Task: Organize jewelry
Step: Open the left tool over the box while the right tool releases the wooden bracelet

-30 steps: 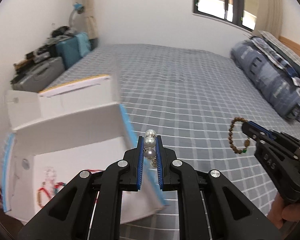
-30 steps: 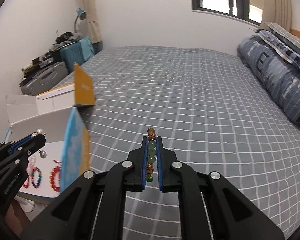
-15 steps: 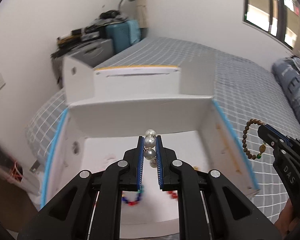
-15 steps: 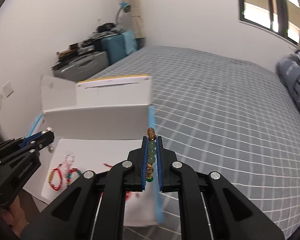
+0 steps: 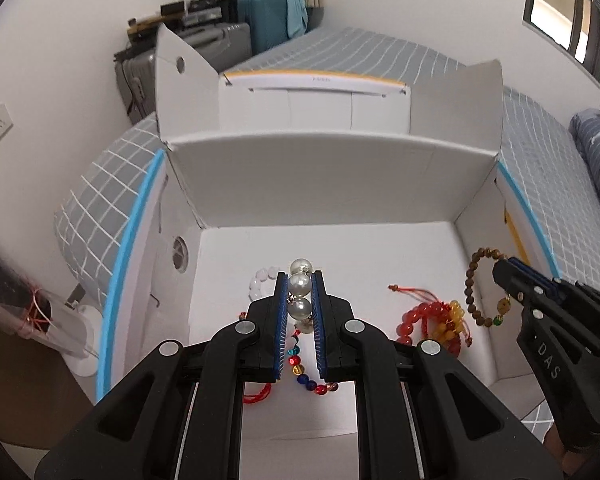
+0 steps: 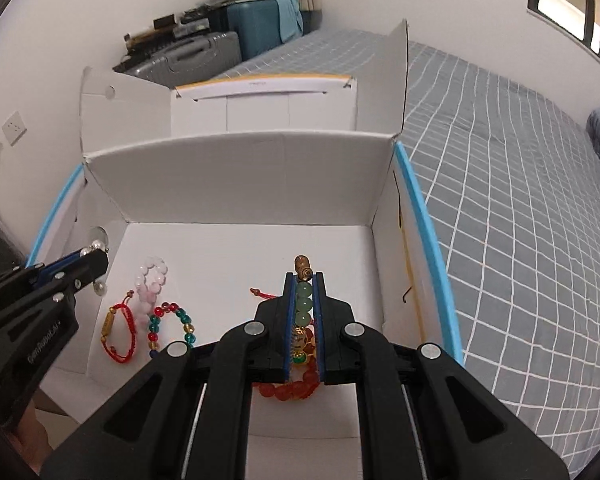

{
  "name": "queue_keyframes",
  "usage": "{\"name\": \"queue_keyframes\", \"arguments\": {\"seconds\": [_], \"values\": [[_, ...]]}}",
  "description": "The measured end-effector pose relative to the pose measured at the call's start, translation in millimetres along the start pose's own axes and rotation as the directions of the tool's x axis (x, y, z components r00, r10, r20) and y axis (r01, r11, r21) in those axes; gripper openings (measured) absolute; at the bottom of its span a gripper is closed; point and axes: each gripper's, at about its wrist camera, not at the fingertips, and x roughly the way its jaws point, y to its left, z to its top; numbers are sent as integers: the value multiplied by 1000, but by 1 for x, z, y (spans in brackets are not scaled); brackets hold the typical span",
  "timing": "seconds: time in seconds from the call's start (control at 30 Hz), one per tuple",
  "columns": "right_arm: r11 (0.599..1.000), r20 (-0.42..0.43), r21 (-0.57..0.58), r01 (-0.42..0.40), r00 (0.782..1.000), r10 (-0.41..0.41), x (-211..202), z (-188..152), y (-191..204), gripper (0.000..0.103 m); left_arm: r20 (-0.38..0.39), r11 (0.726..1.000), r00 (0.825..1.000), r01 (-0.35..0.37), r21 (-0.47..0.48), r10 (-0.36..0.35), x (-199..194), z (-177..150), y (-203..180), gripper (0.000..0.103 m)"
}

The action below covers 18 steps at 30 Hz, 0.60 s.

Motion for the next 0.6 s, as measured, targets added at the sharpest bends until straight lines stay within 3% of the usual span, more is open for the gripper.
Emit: {"name": "queue_keyframes", "arguments": {"seconds": [0.2,0.33,0.4,0.47,0.5,0.57,0.6], "values": [[1000,-31,-4,10,999,-10,10,-3,1,8,-26,1000,1000,-9,13,9,11,-3,0,12],[1000,-39,8,-3,999,3,13,-5,-1,9,-45,1000,999,-28,0,28,20,-2,5,19],[1000,-36,5,-8,999,8,11,-4,-1,17,-45,1000,999,-26,-15,26,19,-1,8,32],[1000,-8,1,-5,1000,5,3,-3,-1,40,-23,999,999,-29,-27,29,12,1,9,45],[1000,10,-1,1,1000,-1,-2,-3,-1,45,0,999,999,-32,-33,32,6,1,10,50],[1000,52,-3,8,999,-7,-16,-2,-2,61,45,998,998,-37,-43,39,-6,1,11,73],[1000,70,-1,12,997,-12,-22,-2,-2,65,68,998,997,-41,-44,44,-12,1,11,76]]}}
